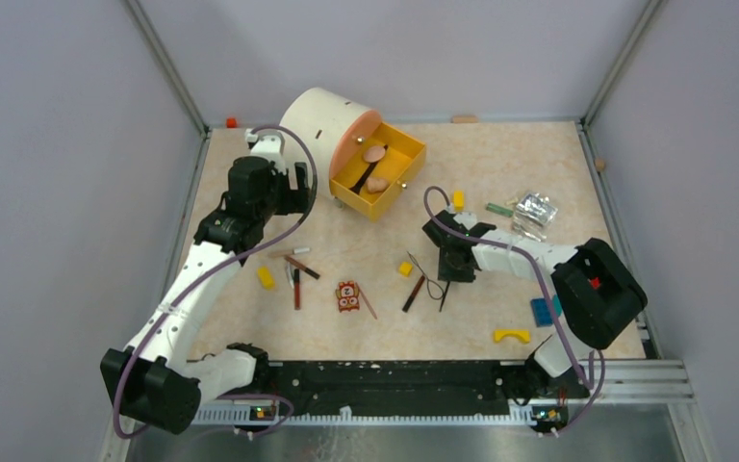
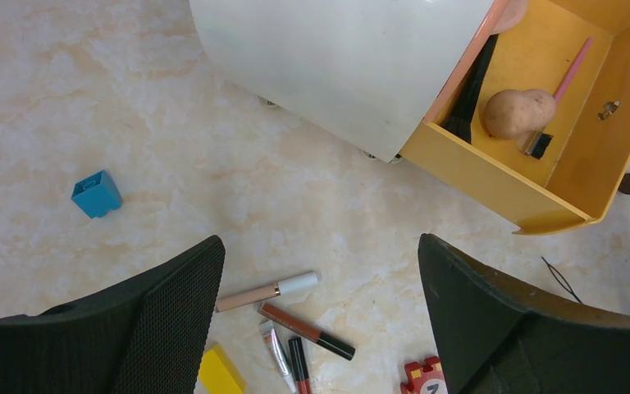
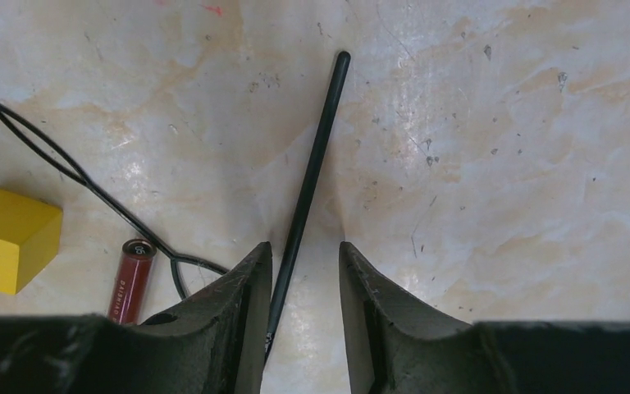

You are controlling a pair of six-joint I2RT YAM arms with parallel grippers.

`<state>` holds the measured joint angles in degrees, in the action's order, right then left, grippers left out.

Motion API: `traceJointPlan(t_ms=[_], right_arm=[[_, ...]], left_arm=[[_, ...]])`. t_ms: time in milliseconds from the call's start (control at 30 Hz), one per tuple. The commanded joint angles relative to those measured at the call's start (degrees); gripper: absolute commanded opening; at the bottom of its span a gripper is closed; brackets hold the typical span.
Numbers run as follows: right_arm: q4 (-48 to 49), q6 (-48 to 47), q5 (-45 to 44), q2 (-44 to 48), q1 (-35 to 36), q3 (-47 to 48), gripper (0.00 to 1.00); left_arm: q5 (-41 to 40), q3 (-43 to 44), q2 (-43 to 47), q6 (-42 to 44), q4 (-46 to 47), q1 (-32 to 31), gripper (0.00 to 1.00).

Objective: Organize the makeup
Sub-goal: Pick up the makeup brush from the center of the board.

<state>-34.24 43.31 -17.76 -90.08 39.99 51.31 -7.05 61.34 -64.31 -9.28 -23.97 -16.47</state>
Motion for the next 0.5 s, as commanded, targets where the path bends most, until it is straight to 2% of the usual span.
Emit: traceJointPlan(t_ms=[0,200,467], right_arm=[[2.71,0.8,-0.31,-2.01,0.44,0.46,0.34],[4.63,1.68,-0.17,-3.69,0.4,-0.44,0.28],[4.57,1.02,-2.42,-0.52,-1.07,-1.77,0.05]], left_arm=[[0.54,-0.61,1.25,0.4,2.52,0.43,0.93],[0.03,-0.62,1.14,0.57,2.52,0.4,0.93],[-0.07,-0.67,0.96,0.58,2.52,0.39,0.93]])
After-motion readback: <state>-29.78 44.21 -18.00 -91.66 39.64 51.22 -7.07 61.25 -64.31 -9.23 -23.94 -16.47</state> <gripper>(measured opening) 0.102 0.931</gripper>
